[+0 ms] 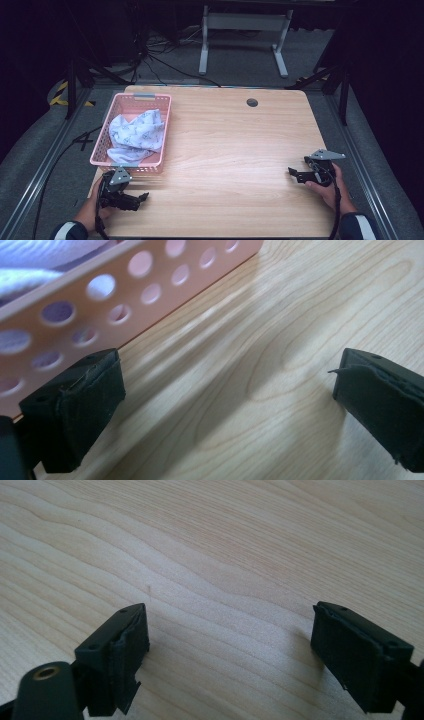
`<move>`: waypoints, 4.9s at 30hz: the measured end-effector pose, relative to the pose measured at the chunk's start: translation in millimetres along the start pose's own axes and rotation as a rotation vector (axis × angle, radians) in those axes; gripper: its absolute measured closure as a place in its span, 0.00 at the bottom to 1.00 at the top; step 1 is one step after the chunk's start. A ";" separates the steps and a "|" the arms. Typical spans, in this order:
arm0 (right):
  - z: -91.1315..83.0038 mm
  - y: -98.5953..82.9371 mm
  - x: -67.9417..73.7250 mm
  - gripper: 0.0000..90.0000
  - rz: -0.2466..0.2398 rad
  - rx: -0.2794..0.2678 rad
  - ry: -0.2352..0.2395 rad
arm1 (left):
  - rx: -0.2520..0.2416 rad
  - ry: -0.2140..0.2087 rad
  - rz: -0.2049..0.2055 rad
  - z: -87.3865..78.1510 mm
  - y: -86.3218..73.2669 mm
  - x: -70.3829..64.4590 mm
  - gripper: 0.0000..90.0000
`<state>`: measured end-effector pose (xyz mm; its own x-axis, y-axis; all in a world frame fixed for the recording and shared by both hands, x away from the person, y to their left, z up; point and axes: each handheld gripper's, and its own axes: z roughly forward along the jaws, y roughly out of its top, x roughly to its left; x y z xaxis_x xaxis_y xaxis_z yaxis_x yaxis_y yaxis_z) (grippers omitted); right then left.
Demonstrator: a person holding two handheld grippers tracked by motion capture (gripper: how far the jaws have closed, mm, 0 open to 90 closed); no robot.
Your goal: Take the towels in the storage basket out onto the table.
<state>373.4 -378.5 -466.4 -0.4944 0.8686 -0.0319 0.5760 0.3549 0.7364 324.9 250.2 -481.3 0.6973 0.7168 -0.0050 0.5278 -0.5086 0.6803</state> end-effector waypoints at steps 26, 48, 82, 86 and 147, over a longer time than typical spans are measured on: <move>-0.6 0.3 1.1 0.18 0.003 0.007 -0.007 | -0.120 -0.049 0.141 -39.1 22.3 -17.5 0.20; -0.1 0.8 2.2 0.19 -0.003 0.006 -0.001 | -0.106 0.063 0.140 -47.2 119.3 39.7 0.17; 0.6 0.4 3.5 0.19 -0.025 -0.001 0.020 | 0.409 0.016 -0.044 73.6 138.1 112.6 0.00; 0.9 0.5 3.5 0.18 -0.027 -0.002 0.023 | 0.425 0.039 -0.038 75.5 139.9 111.1 0.00; 0.2 0.0 4.1 0.18 -0.024 -0.003 0.027 | -0.161 0.115 0.184 -51.1 249.6 -13.3 0.61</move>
<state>371.5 -374.8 -466.7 -0.5252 0.8504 -0.0315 0.5617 0.3743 0.7378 422.5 138.1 -274.0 0.7098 0.6733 0.2069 0.3063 -0.5597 0.7700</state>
